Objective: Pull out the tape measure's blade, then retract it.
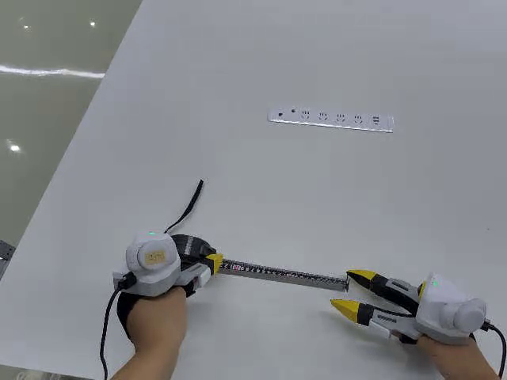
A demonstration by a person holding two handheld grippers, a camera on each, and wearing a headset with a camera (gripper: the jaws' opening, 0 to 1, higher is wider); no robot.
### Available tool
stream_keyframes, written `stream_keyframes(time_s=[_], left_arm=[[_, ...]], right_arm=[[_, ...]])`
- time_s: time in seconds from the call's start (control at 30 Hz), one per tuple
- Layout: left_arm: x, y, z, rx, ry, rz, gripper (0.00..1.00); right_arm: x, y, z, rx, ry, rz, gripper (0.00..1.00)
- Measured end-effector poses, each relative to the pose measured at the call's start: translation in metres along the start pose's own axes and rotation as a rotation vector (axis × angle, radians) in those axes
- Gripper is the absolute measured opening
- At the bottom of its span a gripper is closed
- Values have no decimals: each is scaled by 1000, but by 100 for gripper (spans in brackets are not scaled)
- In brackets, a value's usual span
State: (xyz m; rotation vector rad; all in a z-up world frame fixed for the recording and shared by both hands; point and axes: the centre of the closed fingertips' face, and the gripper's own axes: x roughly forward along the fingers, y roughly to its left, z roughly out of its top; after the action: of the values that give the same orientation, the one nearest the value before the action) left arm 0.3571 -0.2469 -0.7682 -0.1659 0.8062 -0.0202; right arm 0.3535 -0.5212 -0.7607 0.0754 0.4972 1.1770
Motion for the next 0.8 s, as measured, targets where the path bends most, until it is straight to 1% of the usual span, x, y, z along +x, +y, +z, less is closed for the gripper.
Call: stream_keyframes(time_s=[0.13, 0.23, 0.43, 0.63, 0.67, 0.8], left_arm=[[0, 0, 0, 0, -1, -1, 67], [0, 0, 0, 0, -1, 0, 67], [0, 0, 0, 1, -5, 1, 67], [0, 0, 0, 2, -4, 0, 67], [0, 0, 0, 2, -5, 0, 67], [0, 0, 0, 3, -8, 1, 67]], right_arm=[[2, -2, -3, 5, 10, 6, 38], [3, -3, -5, 23, 15, 8, 36], [3, -11, -3, 58, -1, 1, 30], [5, -11, -3, 48, 6, 12, 28], [4, -13, -3, 48, 10, 13, 26], [6, -14, -4, 44, 17, 12, 21]])
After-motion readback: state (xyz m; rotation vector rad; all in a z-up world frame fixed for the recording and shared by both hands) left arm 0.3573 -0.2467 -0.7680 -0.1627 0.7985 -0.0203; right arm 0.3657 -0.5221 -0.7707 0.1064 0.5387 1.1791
